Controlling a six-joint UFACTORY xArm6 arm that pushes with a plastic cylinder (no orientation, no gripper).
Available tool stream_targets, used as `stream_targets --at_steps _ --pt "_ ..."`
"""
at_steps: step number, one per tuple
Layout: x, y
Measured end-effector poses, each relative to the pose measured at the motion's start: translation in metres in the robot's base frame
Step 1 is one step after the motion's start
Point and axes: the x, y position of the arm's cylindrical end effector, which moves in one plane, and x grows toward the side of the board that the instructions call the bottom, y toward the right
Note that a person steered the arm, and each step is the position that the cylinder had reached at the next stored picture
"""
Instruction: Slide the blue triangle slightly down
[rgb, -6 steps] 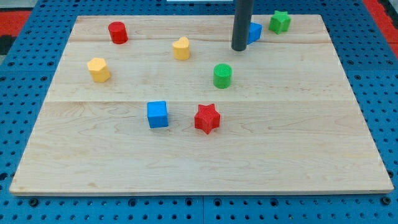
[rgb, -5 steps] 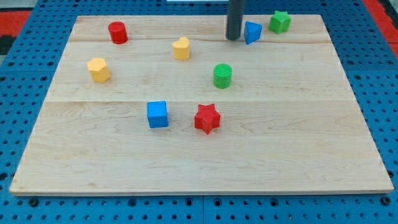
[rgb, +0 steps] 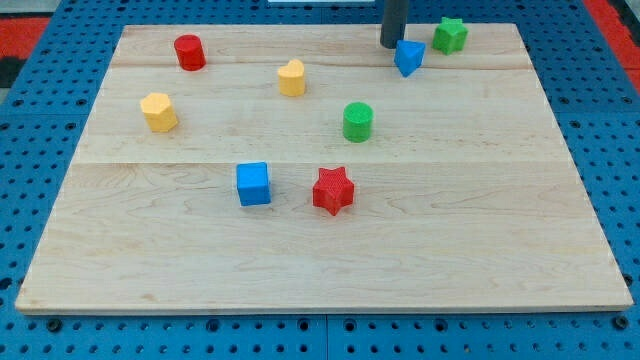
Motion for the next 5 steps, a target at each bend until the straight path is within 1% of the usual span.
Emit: stream_targets --at_steps 1,3,4,5 --pt "0.02 0.005" --pt "0.037 0.051" --pt "0.057 0.054" --pt "0.057 0.053"
